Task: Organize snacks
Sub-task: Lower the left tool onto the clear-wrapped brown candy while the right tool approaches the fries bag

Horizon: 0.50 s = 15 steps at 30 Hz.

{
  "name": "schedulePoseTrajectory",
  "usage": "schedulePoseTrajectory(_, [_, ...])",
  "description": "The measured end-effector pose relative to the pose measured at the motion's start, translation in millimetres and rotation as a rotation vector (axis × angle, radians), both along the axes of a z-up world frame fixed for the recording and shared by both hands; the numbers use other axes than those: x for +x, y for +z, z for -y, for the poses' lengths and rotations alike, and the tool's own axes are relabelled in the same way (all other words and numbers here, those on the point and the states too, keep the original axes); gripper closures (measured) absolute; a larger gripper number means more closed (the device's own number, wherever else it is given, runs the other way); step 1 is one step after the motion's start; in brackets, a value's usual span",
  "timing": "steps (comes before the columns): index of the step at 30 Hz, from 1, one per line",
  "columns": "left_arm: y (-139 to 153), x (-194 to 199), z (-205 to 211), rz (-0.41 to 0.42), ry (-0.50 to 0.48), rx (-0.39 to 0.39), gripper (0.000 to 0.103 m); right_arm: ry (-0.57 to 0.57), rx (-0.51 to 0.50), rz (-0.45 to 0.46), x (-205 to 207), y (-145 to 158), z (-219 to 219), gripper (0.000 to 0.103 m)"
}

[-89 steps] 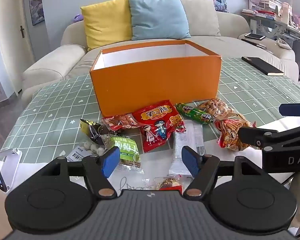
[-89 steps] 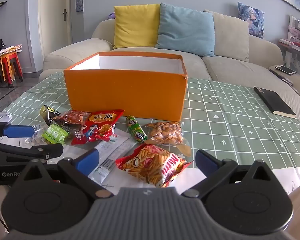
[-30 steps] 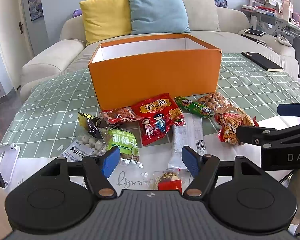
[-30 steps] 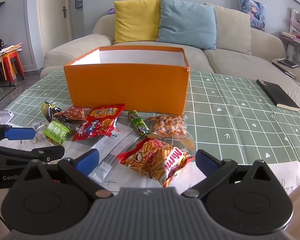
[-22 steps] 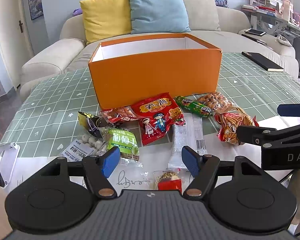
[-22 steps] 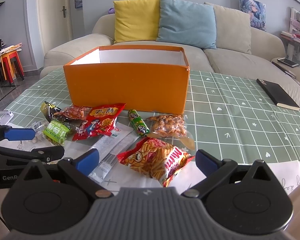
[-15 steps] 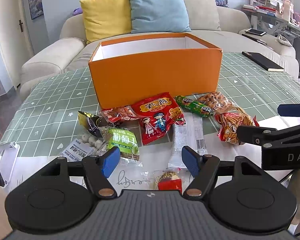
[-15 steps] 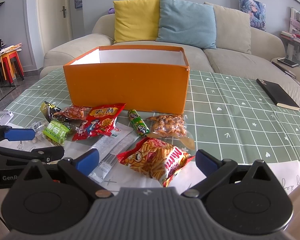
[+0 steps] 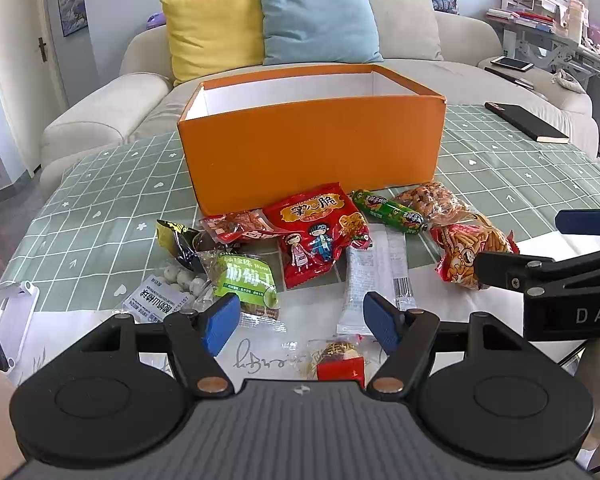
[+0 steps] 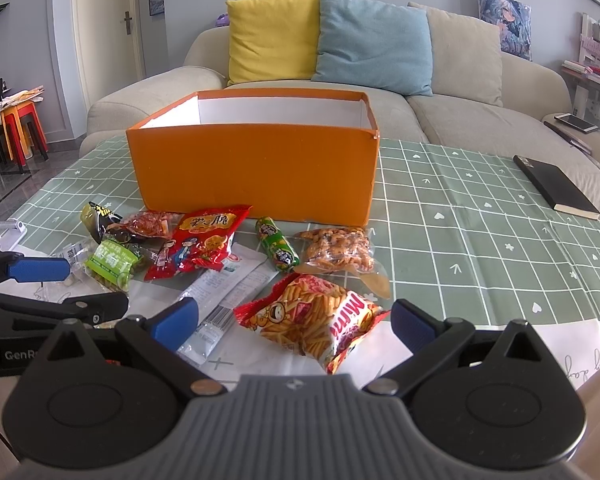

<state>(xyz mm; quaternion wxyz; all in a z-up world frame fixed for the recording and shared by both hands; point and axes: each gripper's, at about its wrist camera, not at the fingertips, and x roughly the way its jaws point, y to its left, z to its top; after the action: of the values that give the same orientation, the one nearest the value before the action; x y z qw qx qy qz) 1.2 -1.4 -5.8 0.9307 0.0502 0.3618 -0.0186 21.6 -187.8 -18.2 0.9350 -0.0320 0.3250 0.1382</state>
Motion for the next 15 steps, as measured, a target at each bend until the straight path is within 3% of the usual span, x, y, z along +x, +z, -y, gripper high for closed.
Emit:
schedulePoseTrajectory(8, [0,2,-2,-0.020,-0.008,-0.022,0.021,0.001,-0.003,-0.003,-1,-2,0,0.004])
schedulePoseTrajectory(13, [-3,5,-8,-0.066,-0.028,-0.102,0.033,0.001,-0.018,-0.016,-1,-6,-1,0.004])
schedulePoseTrajectory(15, [-4,6,-11,-0.080,-0.017,-0.115,0.034,0.003,-0.022,-0.023,0,-7,-2,0.010])
